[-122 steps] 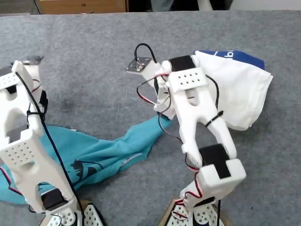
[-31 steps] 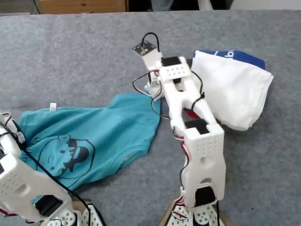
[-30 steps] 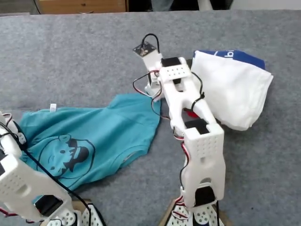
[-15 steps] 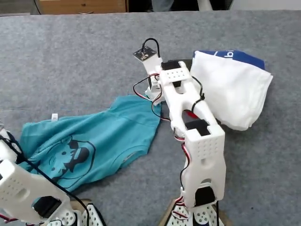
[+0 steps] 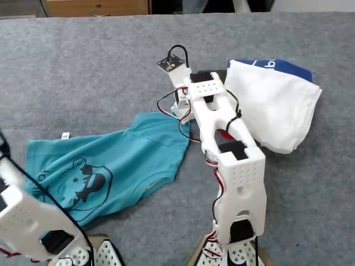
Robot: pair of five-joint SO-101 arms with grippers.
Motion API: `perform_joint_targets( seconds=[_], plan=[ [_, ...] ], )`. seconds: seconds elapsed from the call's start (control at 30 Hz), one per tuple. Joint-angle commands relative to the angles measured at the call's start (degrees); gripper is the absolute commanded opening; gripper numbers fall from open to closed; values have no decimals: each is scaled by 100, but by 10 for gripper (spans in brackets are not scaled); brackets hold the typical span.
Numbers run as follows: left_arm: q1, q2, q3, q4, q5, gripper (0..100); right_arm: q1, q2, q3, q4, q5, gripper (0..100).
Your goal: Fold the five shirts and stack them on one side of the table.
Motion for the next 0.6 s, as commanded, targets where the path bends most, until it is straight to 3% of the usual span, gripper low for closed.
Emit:
perform_joint_targets(
  seconds=[0.0,0.2,0.4,0.57],
  plan=[
    [822,-18,-119,-396,-18,137,-9,-75,31,-70,18,12],
    [1226,668,127,-1451,-686,139,-9,-75,40,-70,26,12],
    [1191,1582,127,-1855,-668,134,-18,-75,31,-79,26,12],
    [1218,1670,136,-2048,-211,134,-26,-66,22,-79,26,12]
  ],
)
